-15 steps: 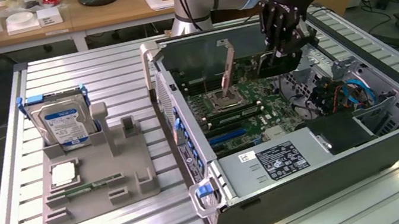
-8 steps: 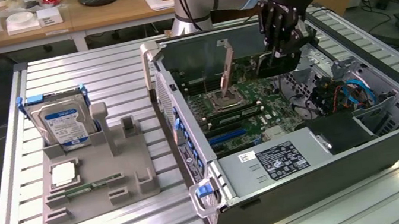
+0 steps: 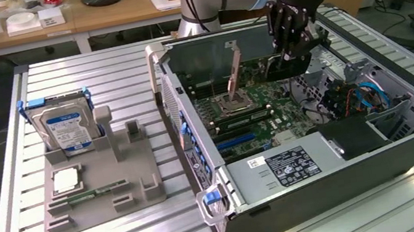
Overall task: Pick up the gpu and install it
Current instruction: 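Insert the gpu into the slot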
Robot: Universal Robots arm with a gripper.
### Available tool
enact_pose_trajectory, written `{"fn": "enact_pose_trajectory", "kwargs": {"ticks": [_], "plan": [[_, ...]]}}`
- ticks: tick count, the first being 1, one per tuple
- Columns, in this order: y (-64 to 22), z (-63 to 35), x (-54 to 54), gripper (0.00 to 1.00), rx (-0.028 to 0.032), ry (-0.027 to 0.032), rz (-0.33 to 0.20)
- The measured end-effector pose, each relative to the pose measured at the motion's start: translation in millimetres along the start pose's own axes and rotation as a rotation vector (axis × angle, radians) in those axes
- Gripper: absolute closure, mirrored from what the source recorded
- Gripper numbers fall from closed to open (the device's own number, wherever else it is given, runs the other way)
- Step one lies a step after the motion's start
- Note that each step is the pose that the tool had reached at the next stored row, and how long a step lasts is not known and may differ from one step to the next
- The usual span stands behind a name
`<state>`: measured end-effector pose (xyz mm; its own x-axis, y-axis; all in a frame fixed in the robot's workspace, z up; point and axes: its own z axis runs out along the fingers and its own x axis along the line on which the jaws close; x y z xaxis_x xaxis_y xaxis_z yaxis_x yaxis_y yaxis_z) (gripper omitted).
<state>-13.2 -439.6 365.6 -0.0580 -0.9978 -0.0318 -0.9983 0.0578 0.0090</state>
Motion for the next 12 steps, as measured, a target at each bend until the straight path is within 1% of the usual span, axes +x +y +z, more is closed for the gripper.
{"fn": "enact_pose_trajectory", "kwargs": {"ticks": [6,12], "plan": [[0.2,0.2,1.0,0.73,0.0001,-0.0002,0.0],[0.3,4.0,1.2,0.73,-0.0001,0.0001,0.0]]}}
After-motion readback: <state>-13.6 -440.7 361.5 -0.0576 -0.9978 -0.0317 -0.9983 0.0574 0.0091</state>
